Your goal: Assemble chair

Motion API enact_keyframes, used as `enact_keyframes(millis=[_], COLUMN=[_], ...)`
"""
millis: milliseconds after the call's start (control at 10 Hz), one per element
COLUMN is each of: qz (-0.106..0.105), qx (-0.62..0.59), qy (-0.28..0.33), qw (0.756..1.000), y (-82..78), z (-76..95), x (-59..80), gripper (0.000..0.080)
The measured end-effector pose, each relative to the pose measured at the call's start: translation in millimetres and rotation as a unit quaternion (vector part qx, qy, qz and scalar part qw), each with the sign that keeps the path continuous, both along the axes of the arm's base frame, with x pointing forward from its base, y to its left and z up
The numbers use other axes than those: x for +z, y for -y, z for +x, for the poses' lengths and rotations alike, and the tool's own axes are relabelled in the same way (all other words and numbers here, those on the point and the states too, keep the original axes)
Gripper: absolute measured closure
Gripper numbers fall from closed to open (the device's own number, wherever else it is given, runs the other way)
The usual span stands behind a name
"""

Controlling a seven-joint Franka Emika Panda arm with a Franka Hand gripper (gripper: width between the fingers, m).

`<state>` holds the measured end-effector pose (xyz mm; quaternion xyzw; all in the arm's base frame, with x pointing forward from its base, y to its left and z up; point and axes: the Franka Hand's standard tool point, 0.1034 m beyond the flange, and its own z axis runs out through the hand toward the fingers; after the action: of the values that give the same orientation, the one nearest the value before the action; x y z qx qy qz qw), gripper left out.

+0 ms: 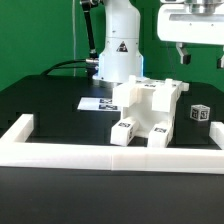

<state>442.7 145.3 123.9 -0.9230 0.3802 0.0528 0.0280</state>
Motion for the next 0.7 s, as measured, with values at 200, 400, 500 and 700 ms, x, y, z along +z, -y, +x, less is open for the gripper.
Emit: enact_keyframes(millis=[200,400,500,700], qz=[-0.007,-0.012,-0.013,-0.013], qx=[-0.007,-0.002,0.003,0.003], qy=[-0.009,-0.01,-0.01,-0.01], qw=[1.0,1.0,1.0,1.0], y=[-15.0,-14.9,-12.2,-12.1], z=[-10.3,-11.4,-11.1,-11.1], x=[-12.2,-21.8,-23.9,-23.9], gripper=[0.015,0.015,0.015,0.015])
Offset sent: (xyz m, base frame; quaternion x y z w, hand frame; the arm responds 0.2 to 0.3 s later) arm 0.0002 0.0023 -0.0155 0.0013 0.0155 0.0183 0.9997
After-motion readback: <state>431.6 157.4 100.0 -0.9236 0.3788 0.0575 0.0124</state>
